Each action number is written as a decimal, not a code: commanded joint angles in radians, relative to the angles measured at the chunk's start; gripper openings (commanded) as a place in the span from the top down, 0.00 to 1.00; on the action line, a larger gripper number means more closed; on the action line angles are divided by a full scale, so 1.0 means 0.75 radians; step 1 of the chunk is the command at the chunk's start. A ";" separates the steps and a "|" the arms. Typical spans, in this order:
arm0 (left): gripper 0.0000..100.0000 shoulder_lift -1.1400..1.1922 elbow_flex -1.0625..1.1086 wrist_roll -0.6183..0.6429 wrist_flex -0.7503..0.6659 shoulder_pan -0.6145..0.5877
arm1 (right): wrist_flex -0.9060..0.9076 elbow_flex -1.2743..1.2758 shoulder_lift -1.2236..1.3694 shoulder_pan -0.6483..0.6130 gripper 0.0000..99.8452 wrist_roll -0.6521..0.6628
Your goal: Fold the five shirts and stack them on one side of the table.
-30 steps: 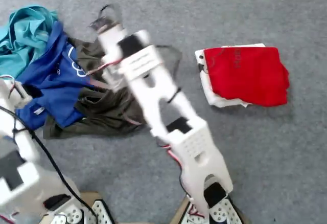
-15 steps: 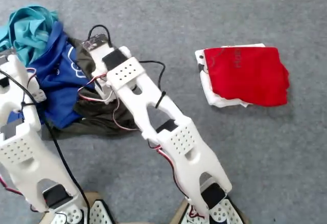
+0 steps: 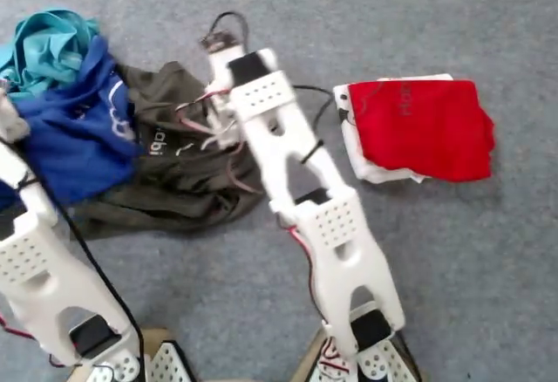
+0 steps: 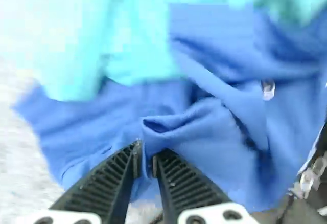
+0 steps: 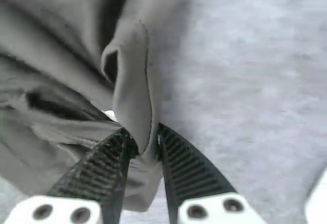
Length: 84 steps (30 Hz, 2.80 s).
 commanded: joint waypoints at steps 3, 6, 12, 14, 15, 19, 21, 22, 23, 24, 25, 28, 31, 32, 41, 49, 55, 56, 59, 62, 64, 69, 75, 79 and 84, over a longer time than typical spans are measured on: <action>0.97 -0.119 -0.443 0.184 0.006 -0.202 | 0.016 0.048 -0.122 0.170 0.99 -0.004; 0.97 -0.110 -0.676 0.256 0.002 -0.285 | 0.014 0.214 -0.234 0.225 0.99 0.033; 0.97 -0.108 -0.840 0.317 -0.100 -0.386 | 0.014 0.701 -0.523 0.329 0.99 0.059; 0.97 -0.106 -0.836 0.340 -0.135 -0.406 | 0.014 0.893 -0.631 0.329 0.99 0.121; 0.97 -0.104 -0.834 0.340 -0.137 -0.410 | 0.014 0.991 -0.680 0.325 0.99 0.143; 0.97 -0.082 -0.760 0.331 -0.129 -0.402 | 0.012 1.331 -0.877 0.321 0.99 0.176; 0.92 -0.070 -0.719 0.331 -0.113 -0.382 | 0.012 1.476 -0.952 0.321 0.99 0.229; 0.87 -0.065 -0.697 0.331 -0.094 -0.369 | 0.012 1.542 -0.985 0.321 0.99 0.258; 0.83 -0.061 -0.676 0.331 -0.065 -0.365 | 0.012 1.599 -1.016 0.323 0.99 0.280; 0.79 -0.059 -0.668 0.331 -0.035 -0.349 | 0.006 1.648 -1.038 0.325 0.99 0.288; 0.75 -0.059 -0.662 0.331 -0.006 -0.328 | 0.002 1.689 -1.059 0.325 0.98 0.293; 0.72 -0.061 -0.660 0.329 0.035 -0.281 | 0.004 1.738 -1.100 0.329 0.93 0.293; 0.72 -0.072 -0.660 0.329 0.043 -0.232 | 0.004 1.724 -1.132 0.329 0.83 0.297; 0.72 -0.074 -0.662 0.329 0.053 -0.212 | 0.004 1.713 -1.143 0.329 0.81 0.297; 0.72 -0.270 -0.435 0.333 0.135 0.206 | 0.006 1.591 -1.314 0.331 0.86 0.288; 0.71 -0.417 0.296 0.338 0.123 0.742 | 0.006 1.429 -1.398 0.456 0.86 0.278; 0.71 -0.342 0.785 0.338 -0.106 0.938 | 0.006 1.341 -1.404 0.618 0.86 0.211; 0.71 -0.317 0.842 0.338 -0.147 0.958 | 0.006 1.341 -1.404 0.620 0.86 0.211; 0.72 -0.243 0.954 0.368 -0.243 0.985 | 0.006 1.345 -1.398 0.620 0.86 0.211; 0.72 -0.174 0.965 0.448 -0.270 0.985 | 0.002 1.347 -1.394 0.620 0.86 0.211; 0.72 -0.131 0.963 0.460 -0.270 0.995 | 0.000 1.347 -1.394 0.620 0.86 0.211; 0.87 -0.045 0.975 0.383 -0.268 1.028 | -0.004 1.341 -1.394 0.620 0.86 0.211; 0.98 0.004 1.006 0.176 -0.174 0.922 | -0.018 1.337 -1.394 0.620 0.86 0.211; 0.97 0.004 0.997 0.063 -0.098 0.742 | -0.076 1.339 -1.394 0.610 0.86 0.211; 0.97 0.004 1.006 -0.110 -0.012 0.498 | -0.117 1.345 -1.388 0.464 0.86 0.211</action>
